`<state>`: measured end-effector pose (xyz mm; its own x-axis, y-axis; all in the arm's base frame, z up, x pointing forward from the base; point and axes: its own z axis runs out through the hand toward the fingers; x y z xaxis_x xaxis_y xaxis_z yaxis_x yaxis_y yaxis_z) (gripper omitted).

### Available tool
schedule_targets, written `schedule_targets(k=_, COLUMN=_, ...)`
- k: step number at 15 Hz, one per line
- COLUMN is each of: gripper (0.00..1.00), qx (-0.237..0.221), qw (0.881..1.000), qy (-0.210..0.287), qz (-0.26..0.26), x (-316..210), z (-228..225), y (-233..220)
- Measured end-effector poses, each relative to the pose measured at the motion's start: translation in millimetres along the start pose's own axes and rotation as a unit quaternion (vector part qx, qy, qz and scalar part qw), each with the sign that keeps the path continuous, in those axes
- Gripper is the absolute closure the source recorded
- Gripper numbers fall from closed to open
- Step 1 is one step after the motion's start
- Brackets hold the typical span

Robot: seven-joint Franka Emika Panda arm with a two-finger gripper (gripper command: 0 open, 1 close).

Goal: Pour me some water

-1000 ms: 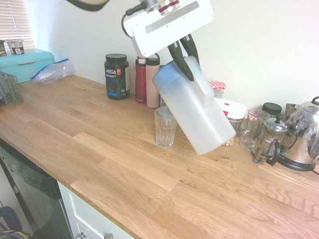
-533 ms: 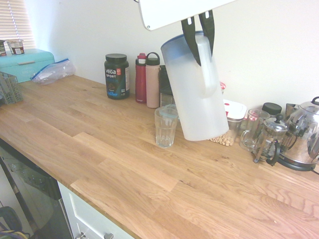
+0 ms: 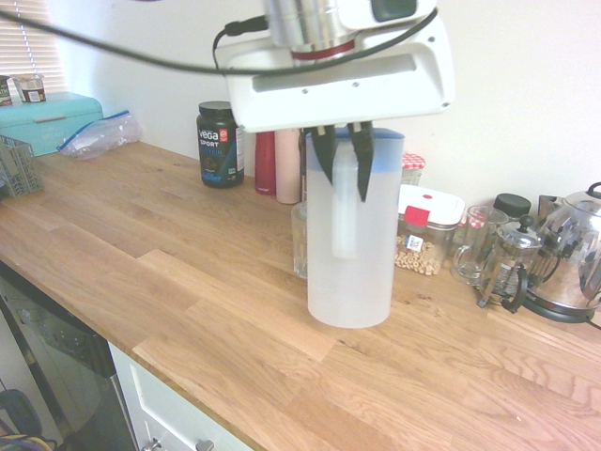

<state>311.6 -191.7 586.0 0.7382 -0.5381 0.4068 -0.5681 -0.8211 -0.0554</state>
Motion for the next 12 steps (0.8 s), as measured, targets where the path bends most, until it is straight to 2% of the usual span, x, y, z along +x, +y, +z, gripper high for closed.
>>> schedule_targets(k=3, gripper=1.0, qx=0.008, qw=0.998, qy=0.037, qz=0.058, x=-45.9, z=-17.4, y=-30.3)
schedule_targets(k=6, gripper=1.0, qx=0.022, qw=0.991, qy=0.09, qz=0.092, x=-95.7, z=-36.5, y=-71.4)
schedule_targets(k=9, gripper=1.0, qx=0.047, qw=0.984, qy=0.144, qz=0.088, x=-141.0, z=-56.6, y=-122.1)
schedule_targets(k=12, gripper=1.0, qx=0.077, qw=0.984, qy=0.144, qz=0.065, x=-181.5, z=-69.1, y=-167.4)
